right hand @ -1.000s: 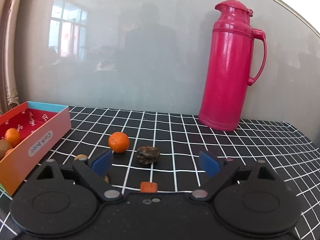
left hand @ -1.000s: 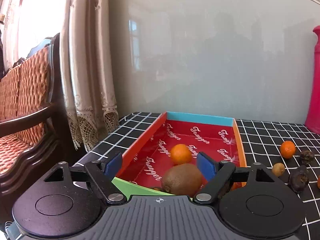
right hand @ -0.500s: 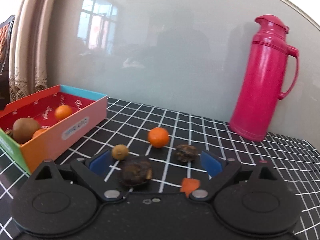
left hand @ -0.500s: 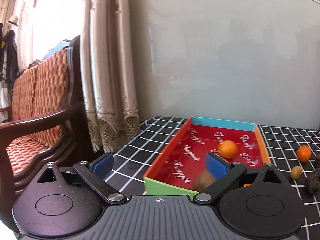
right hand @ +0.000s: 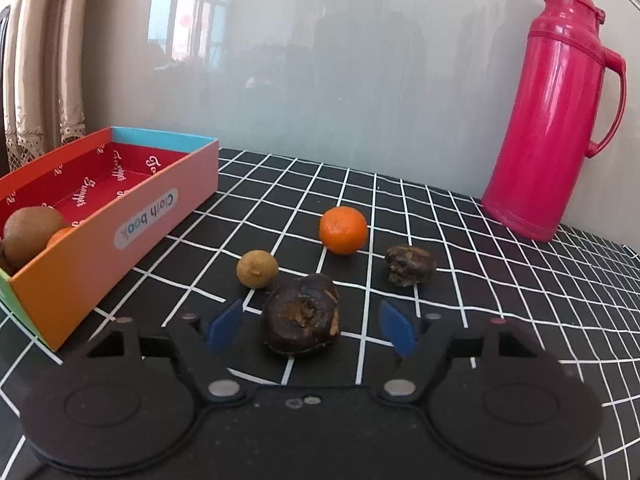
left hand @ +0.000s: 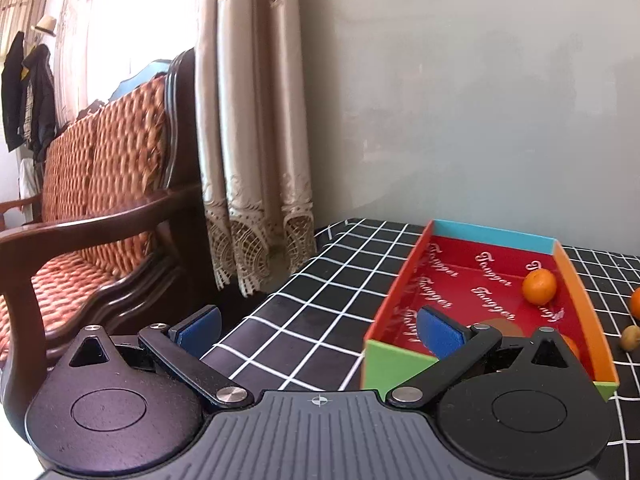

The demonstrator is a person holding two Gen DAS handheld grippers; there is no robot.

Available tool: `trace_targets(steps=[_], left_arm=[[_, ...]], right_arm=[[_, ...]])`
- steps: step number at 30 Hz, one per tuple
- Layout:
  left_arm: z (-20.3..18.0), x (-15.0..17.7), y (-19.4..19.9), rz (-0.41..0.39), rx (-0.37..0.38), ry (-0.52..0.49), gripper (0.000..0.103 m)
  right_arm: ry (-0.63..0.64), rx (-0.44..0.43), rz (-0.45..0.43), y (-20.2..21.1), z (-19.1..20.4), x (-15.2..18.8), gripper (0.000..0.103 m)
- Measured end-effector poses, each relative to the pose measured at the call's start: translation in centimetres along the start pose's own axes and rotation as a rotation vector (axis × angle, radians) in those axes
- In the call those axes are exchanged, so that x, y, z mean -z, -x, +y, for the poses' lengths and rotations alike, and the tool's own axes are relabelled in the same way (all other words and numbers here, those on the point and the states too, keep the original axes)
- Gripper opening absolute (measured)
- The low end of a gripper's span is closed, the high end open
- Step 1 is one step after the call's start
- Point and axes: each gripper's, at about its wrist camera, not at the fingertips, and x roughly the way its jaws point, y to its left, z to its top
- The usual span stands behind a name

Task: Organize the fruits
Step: 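Lower the right gripper onto the dark brown shriveled fruit and close, then carry the dark brown fruit into the box and open the right gripper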

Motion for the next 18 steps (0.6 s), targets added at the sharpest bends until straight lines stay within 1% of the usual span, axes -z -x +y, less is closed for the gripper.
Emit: trace_targets(steps=[2,4,6,7,9,10,18], left_arm=[[0.4,0.0,-0.1,0.002,-0.003,0.007,0.103],[0.7,0.0,-0.2,0.003,-0.004,0.009,0.103],[0.9,0.1,-0.4,0.005,-0.008,0.006,0.103],[1.0,0.1,-0.5,0.009,-0.008,0.005,0.103],[1.3,0.0,-0.5,0.007,-0.012,0.009,0.103],[1.5,0.0,-0.6,0.008,-0.012,0.011,0.103],[2.1,0.1,-0.5,0.012,-0.013,0.028,0.103]], right_arm=[[-0.010,-0.007,0.019,-0.5,0.1,-0.1,0.065],[-0.009,-0.009,0.043,-1.0,0.3,-0.1,0.060],[-0.018,-0.015,0.042,-1.2,0.4,-0.1,0.059],[-0.020,-0.018,0.042,-1.3,0.4,-0.2,0.054],[-0.037,-0.016,0.045,-1.3,0.3,-0.3,0.049],[-0.044,-0.020,0.046,-1.4,0.3,-0.4,0.043],[-0.060,-0.027,0.048,-1.1,0.0,-0.5,0.043]])
